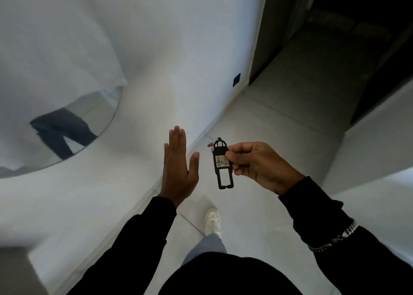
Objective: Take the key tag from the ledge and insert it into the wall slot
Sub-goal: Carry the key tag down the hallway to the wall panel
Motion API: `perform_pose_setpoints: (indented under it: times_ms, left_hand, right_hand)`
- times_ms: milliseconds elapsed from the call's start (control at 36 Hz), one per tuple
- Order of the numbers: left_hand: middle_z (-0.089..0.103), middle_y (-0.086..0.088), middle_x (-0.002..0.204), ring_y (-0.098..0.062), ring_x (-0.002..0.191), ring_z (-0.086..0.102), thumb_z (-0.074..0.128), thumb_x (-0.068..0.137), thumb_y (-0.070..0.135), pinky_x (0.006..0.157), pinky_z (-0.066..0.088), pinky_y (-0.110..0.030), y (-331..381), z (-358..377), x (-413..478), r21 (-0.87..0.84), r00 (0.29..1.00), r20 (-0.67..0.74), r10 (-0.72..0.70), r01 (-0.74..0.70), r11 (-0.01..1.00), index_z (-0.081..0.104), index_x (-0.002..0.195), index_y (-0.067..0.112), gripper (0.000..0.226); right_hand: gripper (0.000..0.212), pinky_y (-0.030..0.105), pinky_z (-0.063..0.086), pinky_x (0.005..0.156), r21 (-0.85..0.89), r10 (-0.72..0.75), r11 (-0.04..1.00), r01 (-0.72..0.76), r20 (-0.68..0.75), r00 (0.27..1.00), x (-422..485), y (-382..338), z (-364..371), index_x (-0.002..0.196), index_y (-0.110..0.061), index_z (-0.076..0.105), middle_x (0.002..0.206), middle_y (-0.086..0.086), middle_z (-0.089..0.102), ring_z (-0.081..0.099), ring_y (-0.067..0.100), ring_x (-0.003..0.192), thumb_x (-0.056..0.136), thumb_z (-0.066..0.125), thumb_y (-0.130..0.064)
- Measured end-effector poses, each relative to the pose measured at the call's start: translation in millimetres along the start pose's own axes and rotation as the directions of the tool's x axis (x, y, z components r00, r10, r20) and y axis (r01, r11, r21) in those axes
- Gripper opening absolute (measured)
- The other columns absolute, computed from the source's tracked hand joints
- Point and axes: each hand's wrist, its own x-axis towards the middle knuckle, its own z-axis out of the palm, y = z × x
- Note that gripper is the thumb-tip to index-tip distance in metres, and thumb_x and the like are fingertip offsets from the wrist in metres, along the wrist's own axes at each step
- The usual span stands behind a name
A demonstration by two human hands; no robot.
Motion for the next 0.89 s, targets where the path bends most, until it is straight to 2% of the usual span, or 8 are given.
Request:
perform_pose_setpoints:
  times_ms: [139, 222, 417, 556, 722, 833, 889]
  left_hand:
    - [0.003, -0.003, 0.169, -0.014, 0.157, -0.004, 0.034, 0.100, 0.034, 0.130, 0.000, -0.041, 12, 52, 92, -0.046, 0.996, 0.045, 0.076, -0.074, 0.996, 0.009, 0.158, 0.011, 0.067]
    - [0.004, -0.003, 0.169, -0.015, 0.157, -0.003, 0.034, 0.100, 0.033, 0.130, 0.001, -0.042, 24, 75, 137, -0.080, 0.993, 0.083, 0.086, -0.079, 0.994, 0.010, 0.158, 0.011, 0.066]
    - [0.008, -0.011, 0.169, -0.020, 0.157, -0.001, 0.028, 0.100, 0.041, 0.129, 0.001, -0.044, 79, 134, 264, -0.065, 0.947, 0.205, 0.247, -0.239, 0.969, 0.011, 0.157, 0.006, 0.069]
    - [0.008, -0.012, 0.169, -0.020, 0.157, -0.001, 0.029, 0.100, 0.039, 0.129, 0.000, -0.043, 107, 195, 336, -0.081, 0.947, 0.197, 0.254, -0.243, 0.967, 0.011, 0.157, 0.006, 0.068]
    - [0.005, -0.009, 0.169, -0.017, 0.157, -0.004, 0.030, 0.100, 0.038, 0.130, 0.002, -0.046, 146, 265, 396, -0.030, 0.961, 0.193, 0.200, -0.198, 0.980, 0.007, 0.157, 0.011, 0.067]
    - [0.004, -0.008, 0.169, -0.016, 0.157, -0.004, 0.031, 0.100, 0.039, 0.131, 0.003, -0.048, 176, 298, 429, 0.007, 0.967, 0.176, 0.183, -0.188, 0.982, 0.007, 0.157, 0.012, 0.068]
    - [0.005, -0.007, 0.169, -0.017, 0.157, -0.003, 0.031, 0.100, 0.040, 0.131, 0.004, -0.047, 191, 313, 448, 0.011, 0.975, 0.147, 0.164, -0.168, 0.986, 0.009, 0.158, 0.012, 0.068]
  right_hand:
    - [0.026, 0.020, 0.050, 0.049, 0.026, 0.002, 1.000, 0.001, -0.107, 0.994, 40, -36, -64, 0.085, -0.008, 0.074, 0.072, 0.009, 0.066, 0.055, 0.010, 0.053, 0.062, 0.078, -0.018]
    - [0.028, 0.019, 0.049, 0.048, 0.054, 0.013, 0.999, -0.004, -0.172, 0.985, 59, -57, -92, 0.088, -0.005, 0.071, 0.071, 0.009, 0.065, 0.055, 0.009, 0.051, 0.063, 0.076, -0.016]
    - [0.029, 0.018, 0.050, 0.050, 0.069, -0.006, 0.997, 0.026, -0.276, 0.961, 111, -125, -172, 0.087, -0.005, 0.072, 0.075, 0.010, 0.064, 0.055, 0.009, 0.053, 0.061, 0.076, -0.017]
    - [0.021, 0.019, 0.051, 0.050, 0.080, -0.035, 0.995, 0.057, -0.255, 0.966, 142, -160, -244, 0.083, -0.012, 0.075, 0.070, 0.004, 0.068, 0.057, 0.008, 0.054, 0.064, 0.075, -0.018]
    - [0.022, 0.018, 0.050, 0.049, 0.094, -0.008, 0.995, 0.031, -0.234, 0.972, 175, -202, -342, 0.084, -0.009, 0.074, 0.069, 0.004, 0.067, 0.056, 0.007, 0.052, 0.064, 0.075, -0.016]
    - [0.008, 0.018, 0.049, 0.049, 0.054, -0.005, 0.998, 0.017, -0.219, 0.976, 192, -241, -396, 0.087, -0.004, 0.070, 0.068, 0.006, 0.065, 0.055, 0.007, 0.051, 0.079, 0.067, -0.003]
    - [0.008, 0.020, 0.049, 0.053, 0.009, 0.007, 1.000, -0.005, -0.202, 0.979, 205, -263, -422, 0.089, -0.003, 0.068, 0.072, 0.009, 0.062, 0.054, 0.007, 0.051, 0.082, 0.065, -0.002]
